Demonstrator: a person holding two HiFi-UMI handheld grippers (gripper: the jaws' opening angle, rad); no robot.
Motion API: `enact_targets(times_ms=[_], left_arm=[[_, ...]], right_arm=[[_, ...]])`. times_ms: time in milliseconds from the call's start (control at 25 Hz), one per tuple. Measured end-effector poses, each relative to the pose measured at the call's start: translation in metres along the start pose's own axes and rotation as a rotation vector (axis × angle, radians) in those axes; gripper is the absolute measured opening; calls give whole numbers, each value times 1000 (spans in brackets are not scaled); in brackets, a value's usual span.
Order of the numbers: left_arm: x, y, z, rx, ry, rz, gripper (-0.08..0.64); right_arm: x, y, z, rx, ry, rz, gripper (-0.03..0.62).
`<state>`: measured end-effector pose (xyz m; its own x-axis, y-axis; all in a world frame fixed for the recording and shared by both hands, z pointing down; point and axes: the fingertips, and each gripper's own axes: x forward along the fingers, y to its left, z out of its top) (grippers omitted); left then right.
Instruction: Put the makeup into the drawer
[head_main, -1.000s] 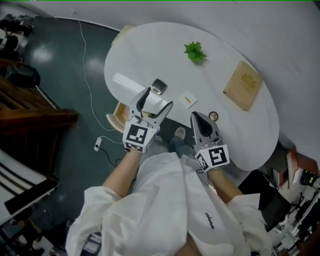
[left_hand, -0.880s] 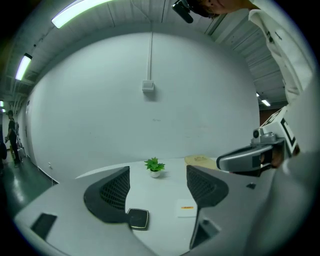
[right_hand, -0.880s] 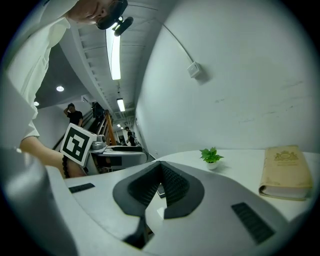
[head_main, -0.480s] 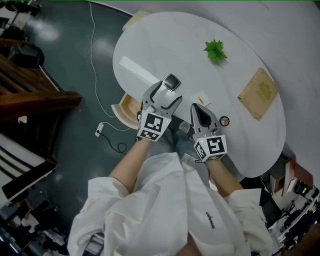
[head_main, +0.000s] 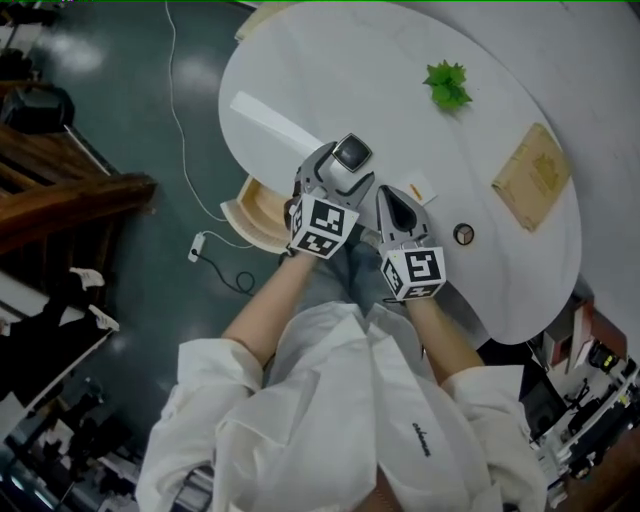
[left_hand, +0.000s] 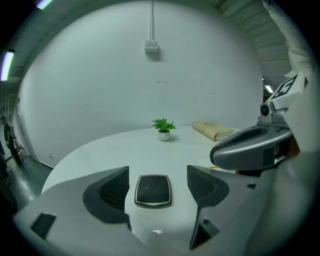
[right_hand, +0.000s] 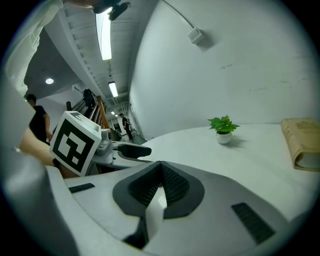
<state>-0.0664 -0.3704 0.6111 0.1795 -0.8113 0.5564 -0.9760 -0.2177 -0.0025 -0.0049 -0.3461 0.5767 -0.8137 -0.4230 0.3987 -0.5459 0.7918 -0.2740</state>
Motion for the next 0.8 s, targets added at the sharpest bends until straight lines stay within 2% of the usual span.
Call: enact_targets(times_ms=[240,600,800], left_arm=[[26,8,-23,30,70,-12,357],[49,15,-44,10,152,-18,370],[52,17,-49,-23,166,-18,368]], right_arm=[[21,-2,-15,19,28,-34,17],[28,-3,-24,26,42,-63,17],[28,-2,-27,24,48,-63,17]])
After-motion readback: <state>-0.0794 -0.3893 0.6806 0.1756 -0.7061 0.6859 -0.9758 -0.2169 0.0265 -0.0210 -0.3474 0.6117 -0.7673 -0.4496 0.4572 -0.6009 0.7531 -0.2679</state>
